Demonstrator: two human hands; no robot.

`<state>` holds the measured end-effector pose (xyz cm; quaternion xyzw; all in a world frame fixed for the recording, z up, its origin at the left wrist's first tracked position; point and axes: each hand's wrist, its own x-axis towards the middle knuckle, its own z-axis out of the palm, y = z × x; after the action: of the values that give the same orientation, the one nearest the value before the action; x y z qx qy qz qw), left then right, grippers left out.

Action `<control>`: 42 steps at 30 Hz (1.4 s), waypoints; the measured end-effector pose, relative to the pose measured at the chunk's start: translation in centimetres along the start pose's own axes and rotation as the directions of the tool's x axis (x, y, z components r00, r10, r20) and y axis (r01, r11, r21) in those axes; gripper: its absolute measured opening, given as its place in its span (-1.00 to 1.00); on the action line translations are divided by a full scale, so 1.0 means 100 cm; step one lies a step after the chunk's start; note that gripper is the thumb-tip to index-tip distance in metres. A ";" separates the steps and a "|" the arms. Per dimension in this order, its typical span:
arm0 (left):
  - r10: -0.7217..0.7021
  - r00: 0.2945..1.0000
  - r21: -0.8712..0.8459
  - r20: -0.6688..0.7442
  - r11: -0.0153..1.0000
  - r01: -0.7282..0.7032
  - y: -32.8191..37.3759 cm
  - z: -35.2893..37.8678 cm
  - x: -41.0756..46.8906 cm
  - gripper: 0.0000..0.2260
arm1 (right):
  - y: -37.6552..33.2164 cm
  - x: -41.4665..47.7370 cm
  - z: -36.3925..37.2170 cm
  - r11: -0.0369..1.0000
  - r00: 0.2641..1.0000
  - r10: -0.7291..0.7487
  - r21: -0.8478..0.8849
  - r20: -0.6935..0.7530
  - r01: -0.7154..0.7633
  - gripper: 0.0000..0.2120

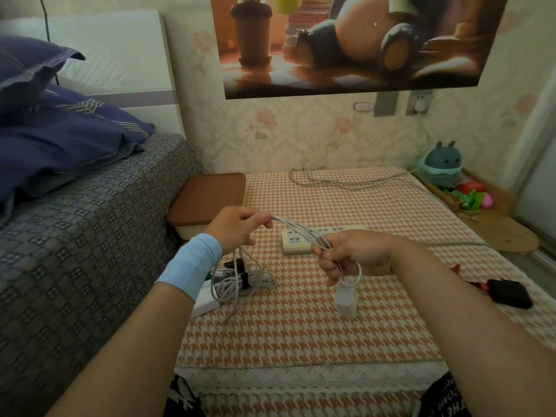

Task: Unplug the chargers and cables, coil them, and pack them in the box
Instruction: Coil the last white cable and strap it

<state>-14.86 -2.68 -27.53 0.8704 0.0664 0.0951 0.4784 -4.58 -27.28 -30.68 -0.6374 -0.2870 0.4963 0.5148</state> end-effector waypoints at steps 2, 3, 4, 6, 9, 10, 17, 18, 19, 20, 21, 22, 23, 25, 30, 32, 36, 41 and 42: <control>0.032 0.996 0.002 -0.081 0.999 -0.032 -0.004 0.001 0.000 -0.72 | -0.001 0.007 0.002 0.997 0.992 -0.022 -0.077 -0.126 0.013 -0.76; 0.031 0.995 0.005 -0.092 1.000 -0.031 -0.007 -0.001 0.000 -0.70 | -0.002 0.010 0.002 0.984 0.976 -0.059 -0.179 -0.208 0.022 -0.77; 0.007 0.997 0.020 -0.083 1.000 -0.006 -0.010 -0.002 0.000 -0.67 | -0.001 0.014 0.002 0.957 0.955 -0.103 -0.288 -0.278 0.019 -0.78; -0.117 0.993 0.093 0.013 0.989 0.116 -0.016 -0.007 0.001 -0.62 | 0.001 0.021 0.000 0.892 0.911 -0.174 -0.452 -0.373 -0.015 -0.78; -0.262 0.942 -0.038 0.209 0.960 0.276 -0.021 -0.012 0.002 -0.68 | 0.003 0.026 -0.001 0.806 0.871 -0.254 -0.590 -0.420 -0.050 -0.78; -0.279 0.929 -0.200 0.243 0.923 0.330 -0.023 -0.012 0.004 -0.71 | 0.004 0.027 -0.002 0.805 0.863 -0.261 -0.591 -0.433 -0.054 -0.79; -0.269 0.944 -0.723 0.192 0.611 0.321 -0.024 0.006 0.014 -0.70 | -0.006 0.034 0.022 0.813 0.869 -0.242 -0.579 -0.431 -0.061 -0.75; -0.263 0.948 -0.779 0.178 0.551 0.299 -0.020 0.009 0.016 -0.68 | -0.008 0.034 0.029 0.837 0.876 -0.234 -0.545 -0.421 -0.039 -0.75; -0.264 0.952 -0.824 0.152 0.498 0.269 -0.016 0.013 0.017 -0.67 | -0.007 0.034 0.034 0.866 0.884 -0.220 -0.500 -0.413 -0.018 -0.78; -0.273 0.955 -0.861 0.116 0.453 0.234 -0.013 0.018 0.019 -0.66 | -0.006 0.035 0.040 0.894 0.888 -0.207 -0.449 -0.411 0.001 -0.74; -0.286 0.955 -0.889 0.078 0.413 0.196 -0.009 0.025 0.020 -0.65 | -0.005 0.035 0.045 0.917 0.890 -0.193 -0.400 -0.414 0.013 -0.65; -0.302 0.952 -0.912 0.043 0.378 0.161 -0.005 0.032 0.021 -0.64 | -0.004 0.036 0.048 0.929 0.892 -0.181 -0.371 -0.415 0.016 -0.57; -0.315 0.949 -0.927 0.011 0.353 0.128 -0.002 0.038 0.021 -0.64 | -0.004 0.036 0.050 0.930 0.893 -0.175 -0.366 -0.414 0.013 -0.54; -0.336 0.941 -0.940 -0.038 0.332 0.081 0.004 0.047 0.023 -0.64 | -0.006 0.034 0.052 0.928 0.896 -0.171 -0.372 -0.410 0.007 -0.58; -0.311 0.950 -0.985 0.000 0.165 0.054 0.010 0.055 0.025 -0.61 | -0.006 0.032 0.059 0.889 0.924 -0.149 -0.458 -0.353 -0.032 -0.64; -0.307 0.951 -0.993 0.023 0.100 0.056 0.011 0.059 0.025 -0.59 | -0.002 0.036 0.066 0.857 0.930 -0.143 -0.513 -0.338 -0.055 -0.66; -0.294 0.941 -0.955 0.166 0.192 0.228 0.009 0.045 0.029 -0.59 | 0.000 0.042 0.071 0.840 0.918 -0.132 -0.534 -0.374 -0.097 -0.52; -0.291 0.950 -0.728 0.116 0.625 0.280 0.008 0.018 0.029 -0.65 | -0.002 0.040 0.069 0.842 0.951 -0.009 -0.516 -0.309 -0.160 -0.54; -0.275 0.960 -0.671 0.050 0.703 0.236 0.009 0.016 0.028 -0.66 | -0.003 0.038 0.070 0.835 0.953 0.004 -0.524 -0.303 -0.170 -0.57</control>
<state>-11.72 -3.90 -27.31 0.6188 0.1604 0.0688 0.7659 -9.69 -21.22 -31.50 -0.8353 -0.3078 0.3187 0.3256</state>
